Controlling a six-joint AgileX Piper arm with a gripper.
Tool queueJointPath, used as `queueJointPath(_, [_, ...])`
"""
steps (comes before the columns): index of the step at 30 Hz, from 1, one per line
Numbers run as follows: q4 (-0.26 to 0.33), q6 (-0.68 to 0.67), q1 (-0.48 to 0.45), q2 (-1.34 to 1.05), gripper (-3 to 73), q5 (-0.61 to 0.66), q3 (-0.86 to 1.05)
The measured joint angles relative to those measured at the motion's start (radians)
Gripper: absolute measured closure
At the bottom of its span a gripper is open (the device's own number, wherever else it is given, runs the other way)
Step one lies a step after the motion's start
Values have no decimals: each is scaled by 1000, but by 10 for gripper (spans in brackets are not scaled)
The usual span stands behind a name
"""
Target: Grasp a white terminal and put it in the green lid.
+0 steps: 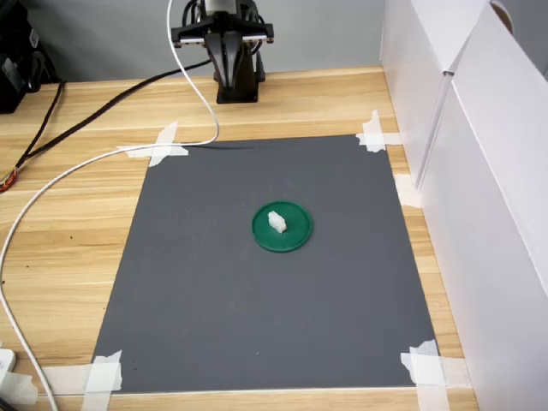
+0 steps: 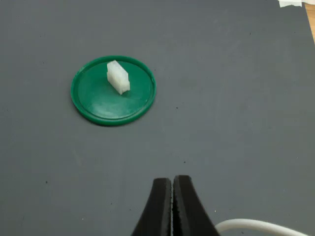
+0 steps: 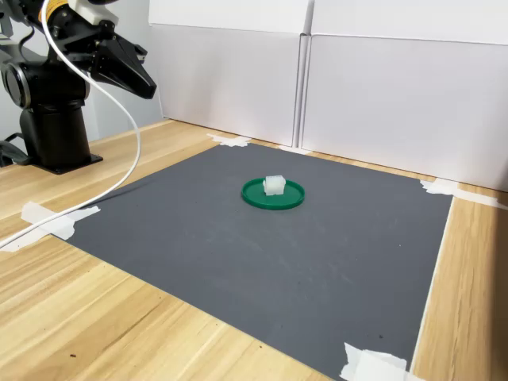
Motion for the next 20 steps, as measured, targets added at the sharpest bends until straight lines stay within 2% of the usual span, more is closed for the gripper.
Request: queueJointPath(20, [0,0,0,-130,710,-6,56])
